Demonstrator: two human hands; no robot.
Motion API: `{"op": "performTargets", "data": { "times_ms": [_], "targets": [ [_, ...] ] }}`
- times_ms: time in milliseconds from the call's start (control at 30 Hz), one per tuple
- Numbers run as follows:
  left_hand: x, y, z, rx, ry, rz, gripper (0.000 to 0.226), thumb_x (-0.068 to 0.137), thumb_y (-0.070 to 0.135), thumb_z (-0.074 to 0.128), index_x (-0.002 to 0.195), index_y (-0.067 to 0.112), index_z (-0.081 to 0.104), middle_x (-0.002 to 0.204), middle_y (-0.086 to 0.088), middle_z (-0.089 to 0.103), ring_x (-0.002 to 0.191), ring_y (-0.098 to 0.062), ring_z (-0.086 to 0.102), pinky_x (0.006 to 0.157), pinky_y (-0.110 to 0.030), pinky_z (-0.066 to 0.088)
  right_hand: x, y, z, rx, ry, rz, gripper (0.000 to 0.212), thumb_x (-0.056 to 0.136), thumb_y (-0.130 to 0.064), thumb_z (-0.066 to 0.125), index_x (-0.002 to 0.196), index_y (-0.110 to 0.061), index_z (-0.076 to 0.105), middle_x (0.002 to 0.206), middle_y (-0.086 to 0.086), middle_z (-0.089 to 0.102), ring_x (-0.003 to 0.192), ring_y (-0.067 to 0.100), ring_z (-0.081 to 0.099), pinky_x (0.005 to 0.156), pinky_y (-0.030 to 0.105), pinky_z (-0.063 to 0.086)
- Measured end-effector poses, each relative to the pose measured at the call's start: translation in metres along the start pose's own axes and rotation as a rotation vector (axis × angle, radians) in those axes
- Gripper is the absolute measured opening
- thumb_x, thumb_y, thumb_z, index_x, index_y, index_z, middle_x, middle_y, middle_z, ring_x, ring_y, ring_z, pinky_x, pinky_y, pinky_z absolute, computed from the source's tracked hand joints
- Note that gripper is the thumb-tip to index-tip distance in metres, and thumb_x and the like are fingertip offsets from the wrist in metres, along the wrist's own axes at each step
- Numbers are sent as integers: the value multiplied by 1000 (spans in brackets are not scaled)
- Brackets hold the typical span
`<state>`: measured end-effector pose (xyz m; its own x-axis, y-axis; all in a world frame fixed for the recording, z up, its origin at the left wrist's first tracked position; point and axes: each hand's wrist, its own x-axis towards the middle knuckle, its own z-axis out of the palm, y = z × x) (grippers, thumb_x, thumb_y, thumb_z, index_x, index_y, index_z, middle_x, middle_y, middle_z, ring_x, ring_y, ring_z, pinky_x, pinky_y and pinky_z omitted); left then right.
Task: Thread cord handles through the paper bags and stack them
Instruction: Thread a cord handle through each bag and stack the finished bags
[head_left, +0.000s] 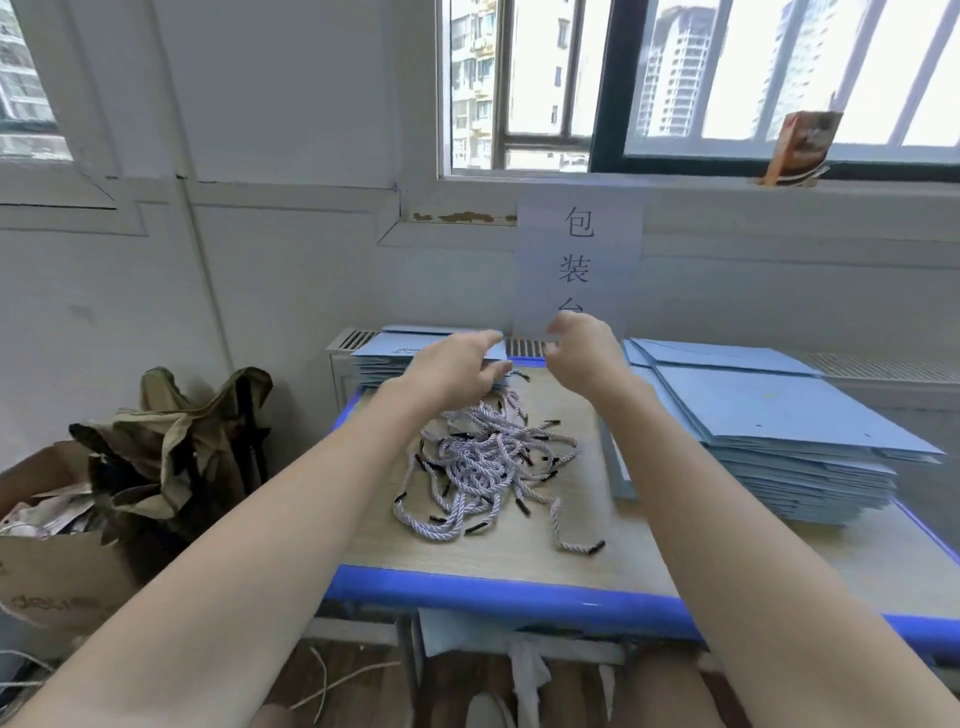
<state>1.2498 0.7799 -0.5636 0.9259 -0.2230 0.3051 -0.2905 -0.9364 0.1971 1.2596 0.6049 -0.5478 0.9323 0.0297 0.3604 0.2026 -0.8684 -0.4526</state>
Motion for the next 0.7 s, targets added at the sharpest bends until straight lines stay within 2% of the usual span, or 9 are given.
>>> {"op": "performTargets", "data": {
  "times_ms": [133, 233, 367, 533, 600, 700],
  "targets": [
    [4, 53, 7, -103, -25, 68, 50, 102, 48, 44, 146, 25, 40, 143, -4, 54, 128, -26, 52, 101, -44, 46, -17, 43, -40, -143, 12, 87, 33, 92, -16, 51, 123, -7, 58, 127, 16, 59, 119, 35, 52, 96, 40, 45],
    [4, 89, 16, -144, -62, 115, 49, 102, 46, 44, 146, 23, 41, 142, -5, 55, 128, -26, 52, 100, -43, 46, -33, 69, -60, -232, -90, 224, 41, 97, -30, 50, 134, -11, 49, 135, 14, 53, 125, 35, 47, 97, 42, 42],
    [6, 112, 29, -183, -100, 146, 51, 102, 45, 46, 148, 23, 39, 144, -8, 52, 131, -26, 49, 103, -43, 44, -56, 93, -65, -271, -196, 336, 49, 100, -44, 45, 137, -11, 45, 139, 12, 52, 127, 34, 48, 88, 40, 38],
    [7, 106, 32, -204, -111, 131, 49, 102, 43, 46, 146, 22, 41, 145, -7, 51, 132, -25, 48, 105, -43, 42, -60, 85, -64, -299, -187, 290, 48, 104, -46, 40, 135, -11, 50, 134, 11, 57, 124, 31, 52, 81, 34, 37],
    [8, 98, 31, -217, -100, 113, 48, 103, 42, 47, 145, 20, 44, 144, -9, 52, 131, -26, 49, 105, -40, 42, -60, 75, -65, -274, -199, 278, 43, 107, -40, 34, 134, -11, 51, 133, 10, 58, 123, 31, 52, 81, 33, 36],
    [4, 89, 26, -287, -80, 105, 46, 103, 39, 48, 143, 17, 47, 143, -8, 53, 128, -25, 51, 103, -35, 39, -50, 63, -63, -24, -221, 242, 33, 106, -24, 34, 128, -13, 56, 127, 10, 60, 115, 31, 55, 84, 34, 41]
  ]
}}
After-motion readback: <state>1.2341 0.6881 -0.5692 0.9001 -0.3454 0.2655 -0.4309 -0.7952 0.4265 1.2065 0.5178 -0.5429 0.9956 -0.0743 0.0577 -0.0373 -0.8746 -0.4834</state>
